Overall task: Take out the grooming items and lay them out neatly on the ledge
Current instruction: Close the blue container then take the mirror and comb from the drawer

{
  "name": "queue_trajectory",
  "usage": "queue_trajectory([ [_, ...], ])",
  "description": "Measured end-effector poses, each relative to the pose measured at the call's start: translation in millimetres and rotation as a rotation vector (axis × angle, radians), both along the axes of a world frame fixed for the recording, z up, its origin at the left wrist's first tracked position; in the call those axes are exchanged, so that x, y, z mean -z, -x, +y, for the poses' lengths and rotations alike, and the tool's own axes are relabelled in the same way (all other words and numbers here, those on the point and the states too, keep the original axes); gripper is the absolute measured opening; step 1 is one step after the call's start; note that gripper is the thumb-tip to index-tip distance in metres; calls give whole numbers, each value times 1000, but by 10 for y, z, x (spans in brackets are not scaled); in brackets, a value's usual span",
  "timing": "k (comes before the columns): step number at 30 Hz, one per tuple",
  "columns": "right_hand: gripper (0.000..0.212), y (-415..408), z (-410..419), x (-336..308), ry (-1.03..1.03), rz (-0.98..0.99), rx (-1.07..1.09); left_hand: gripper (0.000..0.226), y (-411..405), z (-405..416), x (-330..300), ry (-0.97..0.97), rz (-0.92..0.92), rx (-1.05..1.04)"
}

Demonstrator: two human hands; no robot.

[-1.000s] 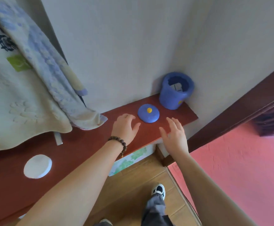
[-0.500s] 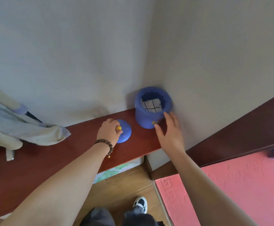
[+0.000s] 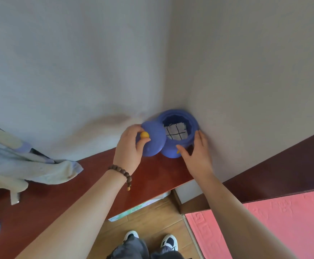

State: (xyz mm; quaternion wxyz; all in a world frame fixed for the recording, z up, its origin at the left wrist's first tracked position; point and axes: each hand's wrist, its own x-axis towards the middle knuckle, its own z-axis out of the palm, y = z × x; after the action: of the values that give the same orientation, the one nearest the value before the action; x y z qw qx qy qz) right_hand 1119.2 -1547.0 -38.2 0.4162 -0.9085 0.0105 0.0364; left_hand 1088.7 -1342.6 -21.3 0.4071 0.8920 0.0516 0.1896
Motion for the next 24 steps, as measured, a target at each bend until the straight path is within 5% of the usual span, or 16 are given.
queue_trajectory([
  [12, 82, -59, -3, -40, 33, -3, -2, 18, -943, -509, -332, -339, 268, 359],
  [24, 81, -61, 4, -59, 14, 11, 25, 12, -970, -596, -182, -320, 187, 352],
])
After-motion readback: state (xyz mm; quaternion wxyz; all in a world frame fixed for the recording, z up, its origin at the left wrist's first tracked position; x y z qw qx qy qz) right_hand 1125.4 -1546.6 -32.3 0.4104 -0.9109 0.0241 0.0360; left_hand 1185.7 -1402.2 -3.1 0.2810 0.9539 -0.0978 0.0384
